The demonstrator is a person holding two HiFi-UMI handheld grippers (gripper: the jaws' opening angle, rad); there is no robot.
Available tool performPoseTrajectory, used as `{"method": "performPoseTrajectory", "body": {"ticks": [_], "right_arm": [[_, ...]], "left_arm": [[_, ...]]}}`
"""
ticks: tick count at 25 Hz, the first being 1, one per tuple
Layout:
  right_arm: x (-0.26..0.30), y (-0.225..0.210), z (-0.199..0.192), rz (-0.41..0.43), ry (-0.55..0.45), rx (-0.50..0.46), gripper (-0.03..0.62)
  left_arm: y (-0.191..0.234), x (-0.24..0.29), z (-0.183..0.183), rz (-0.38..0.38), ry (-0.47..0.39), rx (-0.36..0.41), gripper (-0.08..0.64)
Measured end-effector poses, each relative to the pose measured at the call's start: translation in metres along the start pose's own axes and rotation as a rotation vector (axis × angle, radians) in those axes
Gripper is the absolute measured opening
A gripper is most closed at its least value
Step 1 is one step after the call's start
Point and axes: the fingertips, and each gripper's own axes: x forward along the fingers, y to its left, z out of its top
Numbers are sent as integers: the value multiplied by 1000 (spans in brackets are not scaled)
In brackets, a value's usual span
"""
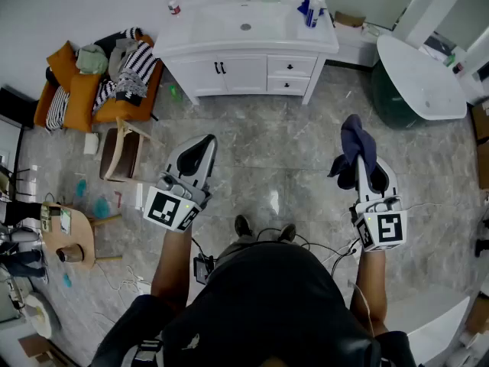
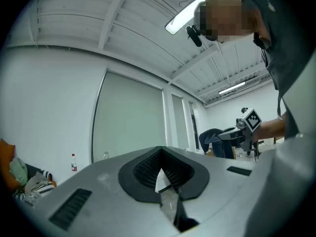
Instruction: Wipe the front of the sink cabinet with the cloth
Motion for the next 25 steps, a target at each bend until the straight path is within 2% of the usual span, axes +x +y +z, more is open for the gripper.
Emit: {"method": "performPoseTrajectory", "body": {"ticks": [10, 16, 21, 25], "right_arm": [[29, 22, 0, -11, 22, 18, 32], [47, 37, 5, -38, 4, 81, 32], [67, 47, -2, -38, 26, 90, 32], [84, 29, -12, -35, 49, 77, 32]], "left_arm": [[39, -8, -9, -1, -6, -20, 3], [66, -14, -17, -10, -7, -9, 3], [85, 0, -33, -36, 1, -20, 3], [92, 26, -45, -35, 30, -60, 3]]}}
